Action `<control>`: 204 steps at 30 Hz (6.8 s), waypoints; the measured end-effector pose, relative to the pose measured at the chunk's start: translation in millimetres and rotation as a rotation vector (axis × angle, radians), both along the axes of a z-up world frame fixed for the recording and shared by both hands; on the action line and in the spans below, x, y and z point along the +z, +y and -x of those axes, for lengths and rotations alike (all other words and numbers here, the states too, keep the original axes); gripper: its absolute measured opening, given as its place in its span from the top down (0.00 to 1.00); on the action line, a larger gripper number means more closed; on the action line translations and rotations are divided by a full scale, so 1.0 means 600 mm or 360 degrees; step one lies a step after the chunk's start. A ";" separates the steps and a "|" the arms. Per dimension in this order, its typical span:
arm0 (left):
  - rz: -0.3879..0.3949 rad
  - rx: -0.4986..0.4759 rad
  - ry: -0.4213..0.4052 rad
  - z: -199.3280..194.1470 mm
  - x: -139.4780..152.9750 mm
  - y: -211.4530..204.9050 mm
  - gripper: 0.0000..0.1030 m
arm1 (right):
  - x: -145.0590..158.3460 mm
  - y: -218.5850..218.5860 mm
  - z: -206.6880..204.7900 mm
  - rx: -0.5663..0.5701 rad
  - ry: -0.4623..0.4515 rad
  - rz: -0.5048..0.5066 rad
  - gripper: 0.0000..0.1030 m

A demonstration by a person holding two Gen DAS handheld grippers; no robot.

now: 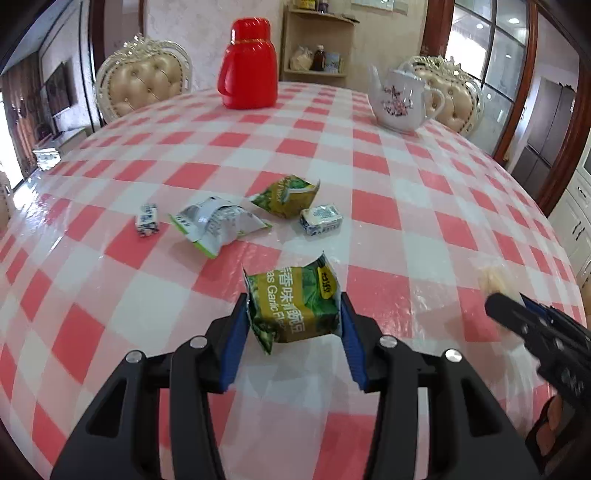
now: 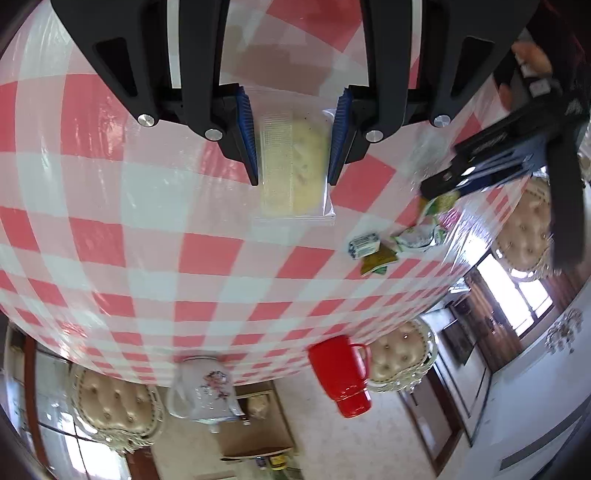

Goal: Organize snacks
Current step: 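Grasp the green garlic-pea packet with the left tool while the right tool grasps a wrapped cake, then carry the garlic-pea packet and wrapped cake to the clear box and release both, then move both open tools back over the table and grasp a white wrapped cake with the right tool, then grasp the silver-and-green packet with the left tool while the right tool holds the white cake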

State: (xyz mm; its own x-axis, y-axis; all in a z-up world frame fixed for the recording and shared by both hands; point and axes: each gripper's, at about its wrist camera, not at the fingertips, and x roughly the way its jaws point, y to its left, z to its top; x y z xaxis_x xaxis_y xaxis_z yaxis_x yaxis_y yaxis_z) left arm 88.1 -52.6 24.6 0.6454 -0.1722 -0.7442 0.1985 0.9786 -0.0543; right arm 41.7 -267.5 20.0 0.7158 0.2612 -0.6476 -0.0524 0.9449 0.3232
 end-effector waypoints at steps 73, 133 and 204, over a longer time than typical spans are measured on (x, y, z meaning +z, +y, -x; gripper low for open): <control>-0.0084 0.0620 -0.0235 0.529 0.092 0.548 0.54 | 0.031 0.619 0.436 0.1218 -0.0121 0.0256 0.66; 0.0484 0.0798 -0.0092 -0.093 0.010 0.227 0.02 | -0.006 0.121 -0.015 0.0050 0.0004 0.0056 0.25; 0.0272 0.0307 -0.0015 -0.006 0.009 0.104 0.72 | 0.007 0.099 -0.010 0.0076 -0.0041 0.0074 0.66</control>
